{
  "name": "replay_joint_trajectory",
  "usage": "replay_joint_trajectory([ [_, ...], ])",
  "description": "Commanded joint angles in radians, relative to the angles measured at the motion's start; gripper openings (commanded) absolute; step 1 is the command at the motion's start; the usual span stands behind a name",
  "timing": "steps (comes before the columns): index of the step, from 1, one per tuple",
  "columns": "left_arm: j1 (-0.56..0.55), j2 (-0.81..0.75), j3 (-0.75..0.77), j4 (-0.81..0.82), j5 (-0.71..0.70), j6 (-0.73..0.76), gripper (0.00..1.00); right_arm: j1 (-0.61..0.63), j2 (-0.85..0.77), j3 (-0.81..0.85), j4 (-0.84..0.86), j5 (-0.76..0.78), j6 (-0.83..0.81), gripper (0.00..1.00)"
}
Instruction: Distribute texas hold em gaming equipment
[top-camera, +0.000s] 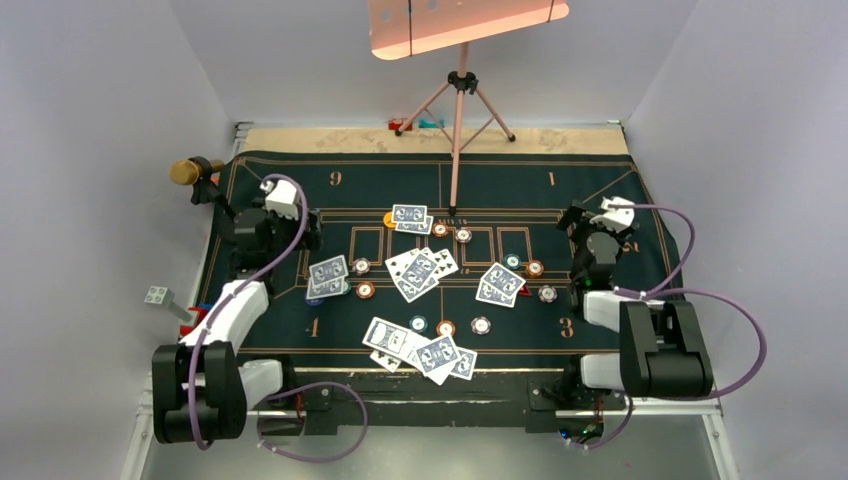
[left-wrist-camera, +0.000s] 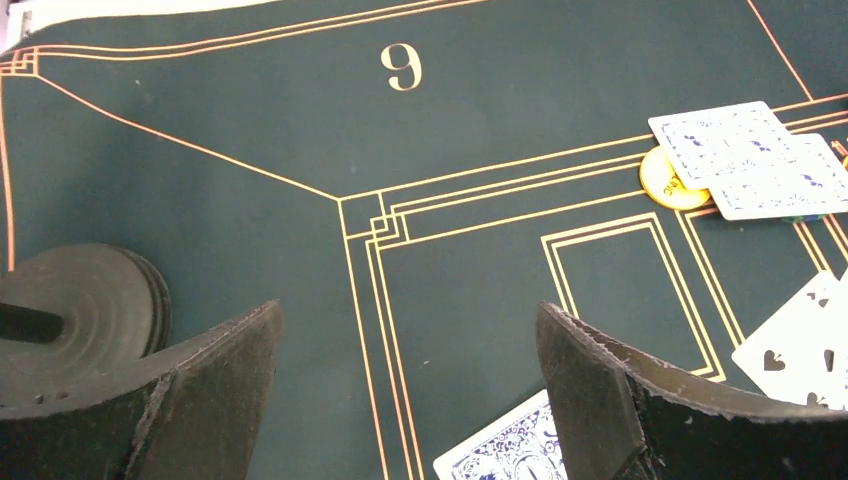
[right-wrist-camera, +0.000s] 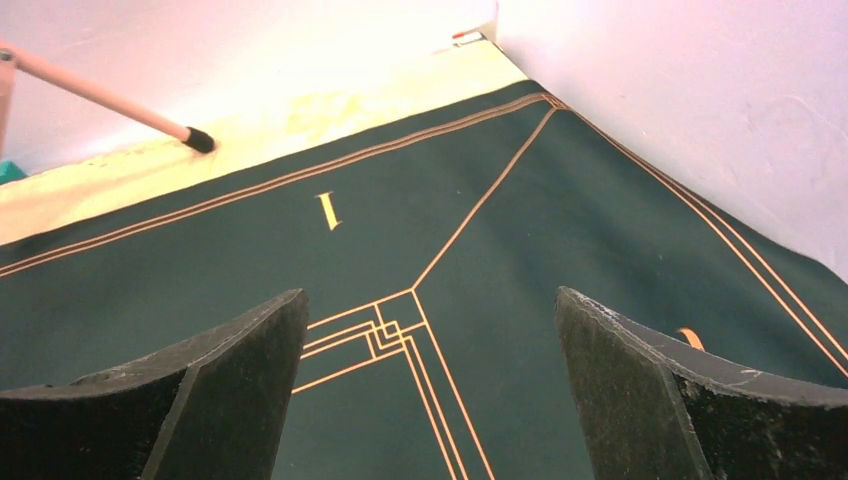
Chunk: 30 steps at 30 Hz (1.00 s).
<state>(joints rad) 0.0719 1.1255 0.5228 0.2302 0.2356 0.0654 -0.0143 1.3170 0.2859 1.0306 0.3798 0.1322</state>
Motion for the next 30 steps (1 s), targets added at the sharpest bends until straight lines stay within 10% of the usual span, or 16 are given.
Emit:
replay_joint_trajectory([
  [1,0.004,0.022,-0.061,0.268,0.067,-0.017,1.00,0.020,0.060,-0.067,0.291,-0.029,-0.060,0.97],
  [21,0.003,0.227,0.071,0.177,0.142,0.003,0.89,0.053,0.068,0.002,0.183,0.006,-0.077,0.98],
  [30,0.003,0.035,-0.140,0.296,0.169,0.055,0.90,0.053,0.067,-0.006,0.194,0.023,-0.068,0.98],
])
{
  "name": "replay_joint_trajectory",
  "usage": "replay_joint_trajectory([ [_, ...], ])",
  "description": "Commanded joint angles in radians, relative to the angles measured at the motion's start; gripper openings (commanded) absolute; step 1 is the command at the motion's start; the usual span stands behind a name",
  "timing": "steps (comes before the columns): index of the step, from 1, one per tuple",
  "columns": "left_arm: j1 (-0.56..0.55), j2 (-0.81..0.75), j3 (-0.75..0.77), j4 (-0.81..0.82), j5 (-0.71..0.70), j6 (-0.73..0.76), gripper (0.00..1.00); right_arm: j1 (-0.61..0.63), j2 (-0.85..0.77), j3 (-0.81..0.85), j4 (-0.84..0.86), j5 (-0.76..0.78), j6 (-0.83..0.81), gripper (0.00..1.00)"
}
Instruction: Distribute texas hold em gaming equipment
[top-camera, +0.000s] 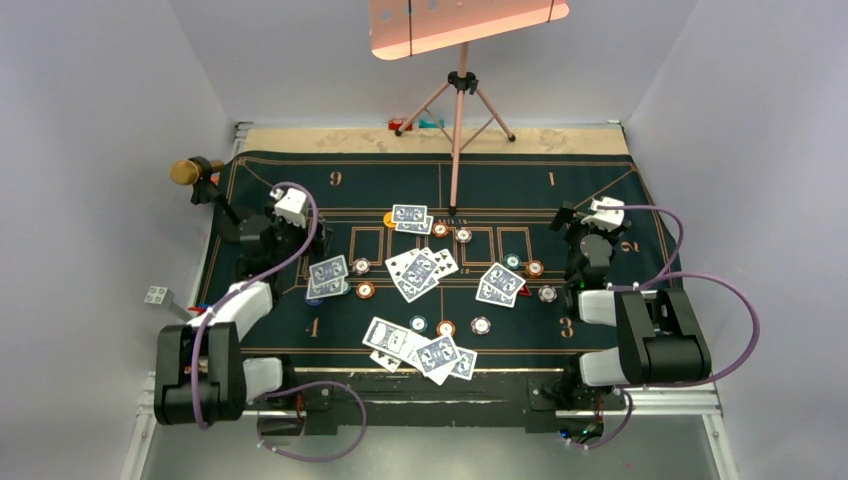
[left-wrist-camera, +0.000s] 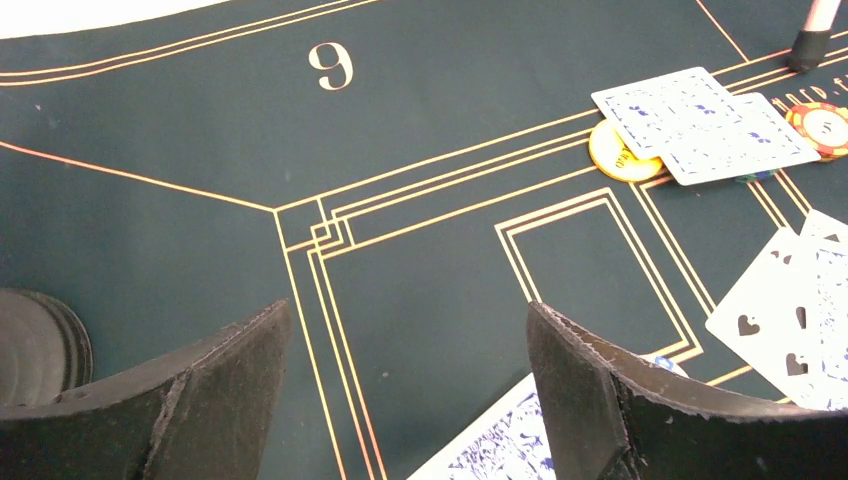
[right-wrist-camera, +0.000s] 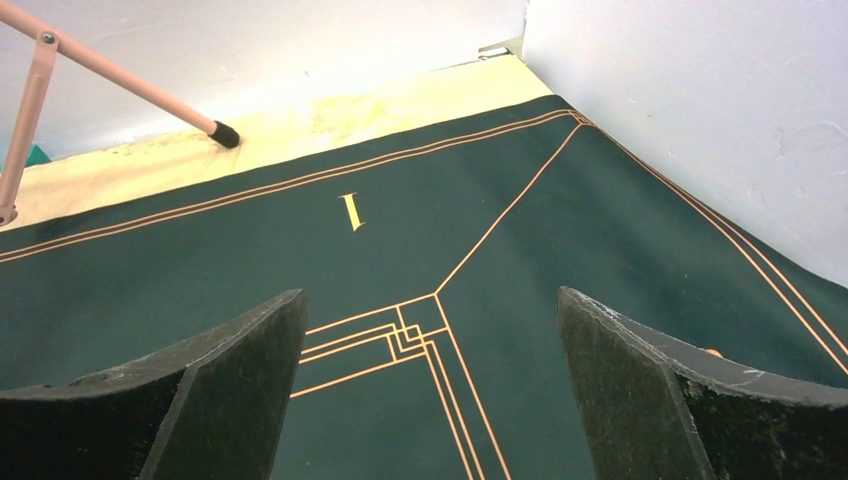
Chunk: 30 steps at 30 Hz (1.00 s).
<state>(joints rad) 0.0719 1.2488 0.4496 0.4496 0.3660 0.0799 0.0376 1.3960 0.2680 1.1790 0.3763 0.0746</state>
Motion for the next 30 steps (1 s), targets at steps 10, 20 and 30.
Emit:
replay_joint_trajectory([
  [10,-0.001,-0.219,-0.098,0.097,-0.103,-0.006,0.97,0.001,-0.013,0.013,0.044,0.029,-0.010,0.98],
  [20,0.000,-0.013,-0.334,0.736,-0.070,-0.064,0.87,0.002,-0.012,0.013,0.044,0.031,-0.010,0.98],
  [30,-0.014,0.097,-0.133,0.449,-0.194,-0.097,0.90,0.001,-0.011,0.016,0.041,0.032,-0.010,0.98],
])
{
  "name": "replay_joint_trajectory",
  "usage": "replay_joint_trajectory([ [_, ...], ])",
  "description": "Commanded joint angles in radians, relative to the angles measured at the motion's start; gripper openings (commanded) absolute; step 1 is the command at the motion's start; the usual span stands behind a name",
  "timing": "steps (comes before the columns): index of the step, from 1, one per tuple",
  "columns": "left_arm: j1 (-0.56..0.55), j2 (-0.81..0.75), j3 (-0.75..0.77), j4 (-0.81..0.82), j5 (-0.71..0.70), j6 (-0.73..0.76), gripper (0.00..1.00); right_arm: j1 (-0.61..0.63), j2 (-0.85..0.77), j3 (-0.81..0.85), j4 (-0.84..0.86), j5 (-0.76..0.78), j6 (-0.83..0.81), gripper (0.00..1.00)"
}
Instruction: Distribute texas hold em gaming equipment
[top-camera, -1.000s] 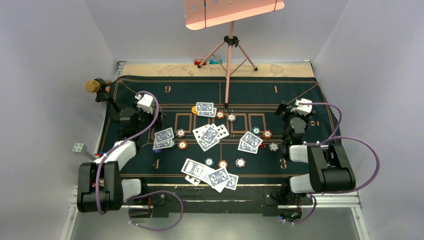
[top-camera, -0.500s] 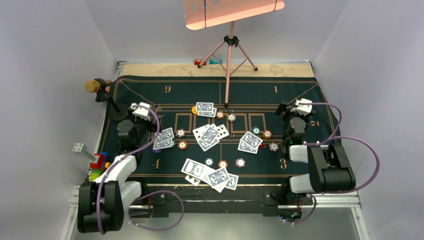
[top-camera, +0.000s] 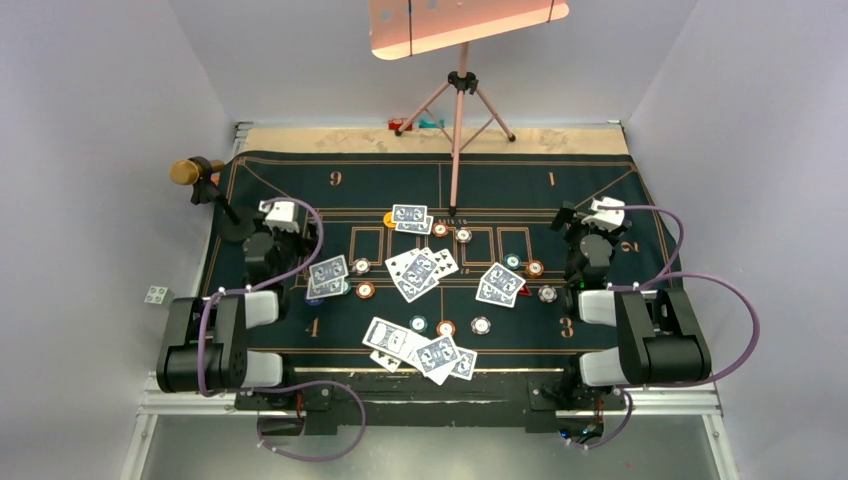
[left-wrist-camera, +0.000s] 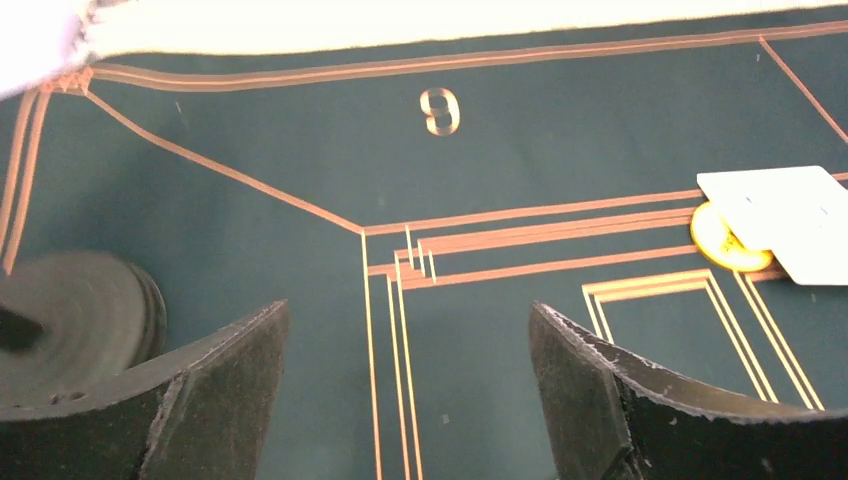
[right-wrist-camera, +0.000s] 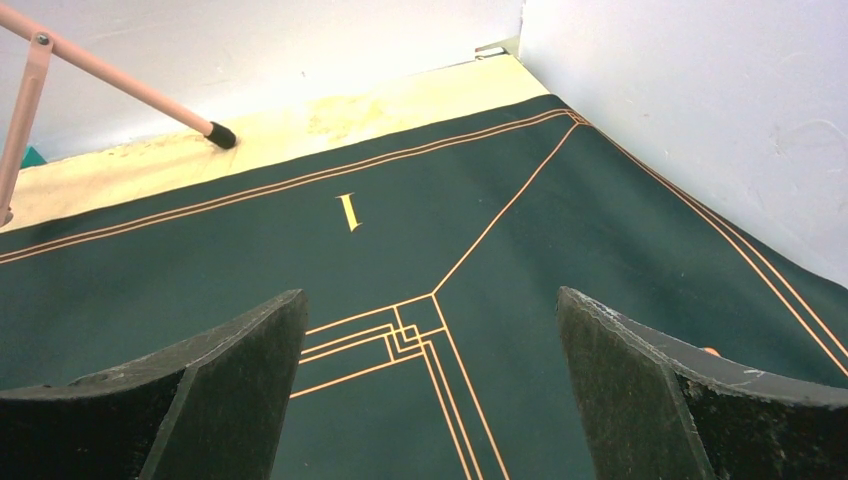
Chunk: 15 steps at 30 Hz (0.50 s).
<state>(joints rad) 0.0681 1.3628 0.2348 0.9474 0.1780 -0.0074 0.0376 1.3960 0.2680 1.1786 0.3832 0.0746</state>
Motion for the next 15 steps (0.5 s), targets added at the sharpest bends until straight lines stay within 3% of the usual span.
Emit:
replay_joint_trajectory([
  [1,-0.013,-0.003,0.076,-0.008,0.002,-0.006,0.97,0.001,-0.011,0.016,0.041,0.024,-0.009,0.98],
  [3,-0.012,-0.020,0.083,-0.060,0.000,-0.003,1.00,0.001,-0.010,0.016,0.041,0.025,-0.009,0.98],
  [15,-0.012,-0.008,0.081,-0.029,-0.001,-0.005,1.00,0.001,-0.010,0.017,0.039,0.025,-0.009,0.98],
])
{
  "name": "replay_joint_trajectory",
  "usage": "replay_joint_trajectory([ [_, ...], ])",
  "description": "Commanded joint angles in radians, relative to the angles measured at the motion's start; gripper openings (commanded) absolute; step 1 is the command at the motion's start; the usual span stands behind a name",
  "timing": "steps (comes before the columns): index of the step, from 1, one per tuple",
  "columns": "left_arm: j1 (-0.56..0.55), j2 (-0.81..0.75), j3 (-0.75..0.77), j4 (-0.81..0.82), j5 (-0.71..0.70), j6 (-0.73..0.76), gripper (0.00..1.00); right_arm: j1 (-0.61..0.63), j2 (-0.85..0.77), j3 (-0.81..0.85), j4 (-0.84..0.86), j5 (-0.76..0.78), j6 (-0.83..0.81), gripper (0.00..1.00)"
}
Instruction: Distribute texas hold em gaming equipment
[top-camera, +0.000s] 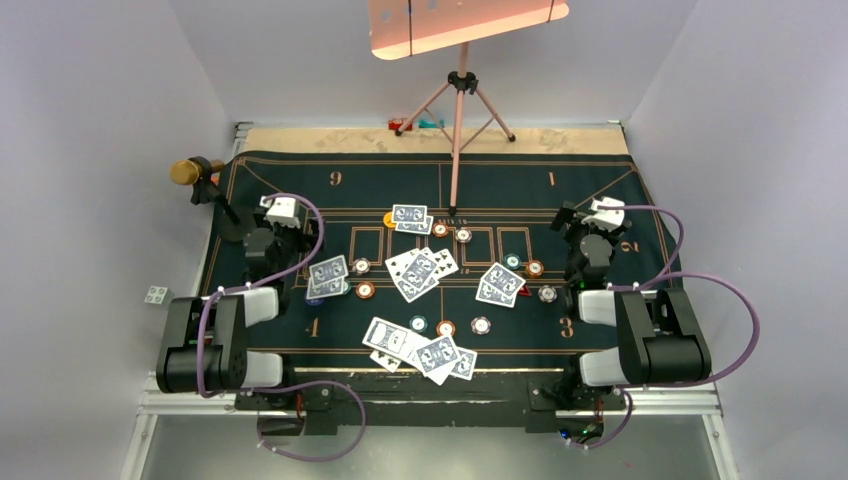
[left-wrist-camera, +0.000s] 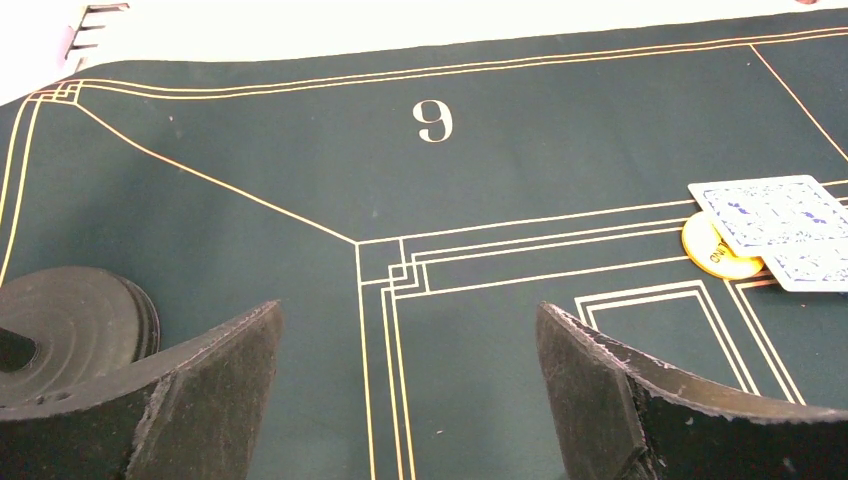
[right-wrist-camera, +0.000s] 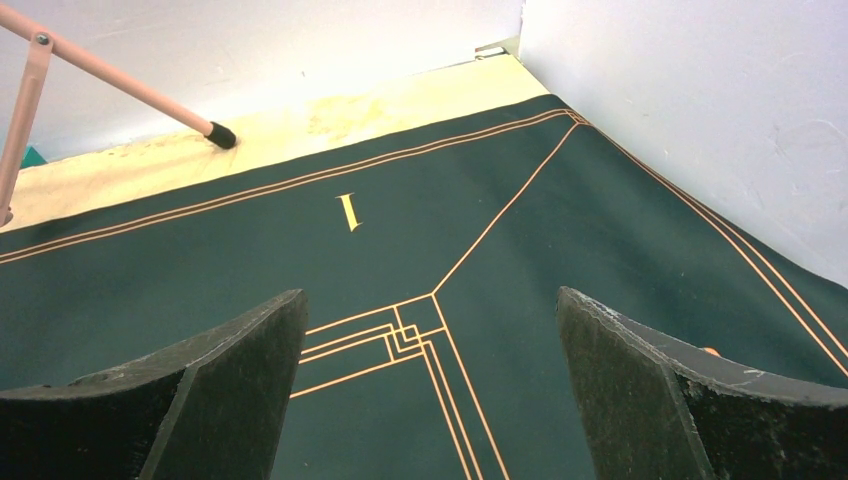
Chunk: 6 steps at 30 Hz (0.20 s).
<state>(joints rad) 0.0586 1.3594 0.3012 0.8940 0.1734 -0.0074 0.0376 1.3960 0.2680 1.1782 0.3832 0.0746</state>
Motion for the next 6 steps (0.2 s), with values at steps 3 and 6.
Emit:
replay_joint_trajectory([
  [3,-0.002,-0.002,0.020,0.016,0.000,-0.004,1.00,0.002,-0.010,0.017,0.040,0.025,-0.010,0.98],
  [6,-0.004,-0.006,0.016,0.021,0.000,-0.005,1.00,0.001,-0.011,0.017,0.040,0.025,-0.009,0.98],
])
